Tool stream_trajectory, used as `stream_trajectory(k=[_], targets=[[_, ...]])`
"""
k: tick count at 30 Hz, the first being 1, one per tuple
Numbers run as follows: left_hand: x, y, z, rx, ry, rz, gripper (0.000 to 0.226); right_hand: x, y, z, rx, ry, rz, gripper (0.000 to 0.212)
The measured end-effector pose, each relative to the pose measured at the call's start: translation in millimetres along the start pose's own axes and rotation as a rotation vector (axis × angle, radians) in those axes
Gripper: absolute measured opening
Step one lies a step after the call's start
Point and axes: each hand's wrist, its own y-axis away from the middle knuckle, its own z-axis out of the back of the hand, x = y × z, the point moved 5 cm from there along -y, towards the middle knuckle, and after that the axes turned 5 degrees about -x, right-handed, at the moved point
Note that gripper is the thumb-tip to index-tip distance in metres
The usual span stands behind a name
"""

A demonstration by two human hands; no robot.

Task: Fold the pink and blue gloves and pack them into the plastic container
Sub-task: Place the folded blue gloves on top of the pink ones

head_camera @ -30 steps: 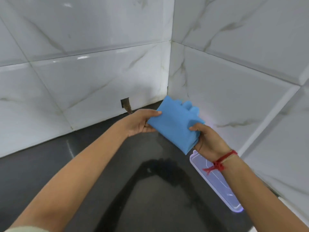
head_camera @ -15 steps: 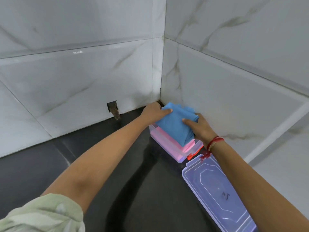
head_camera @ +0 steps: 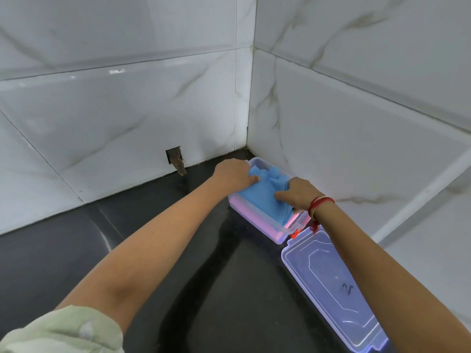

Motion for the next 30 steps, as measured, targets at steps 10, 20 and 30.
stream_trajectory(k=[10, 20, 30], targets=[[-22, 18, 3, 0.310, -0.163, 0.020, 0.034, 4, 13, 12, -0.340, 0.475, 0.096, 0.039], [-40, 23, 6, 0.233, -0.136, 0.041, 0.047, 8, 12, -20, 0.048, 0.546, 0.338, 0.072], [-42, 17, -14, 0.233, -0.101, 0.052, 0.046, 0, -1, -38, 0.245, 0.640, 0.208, 0.065]])
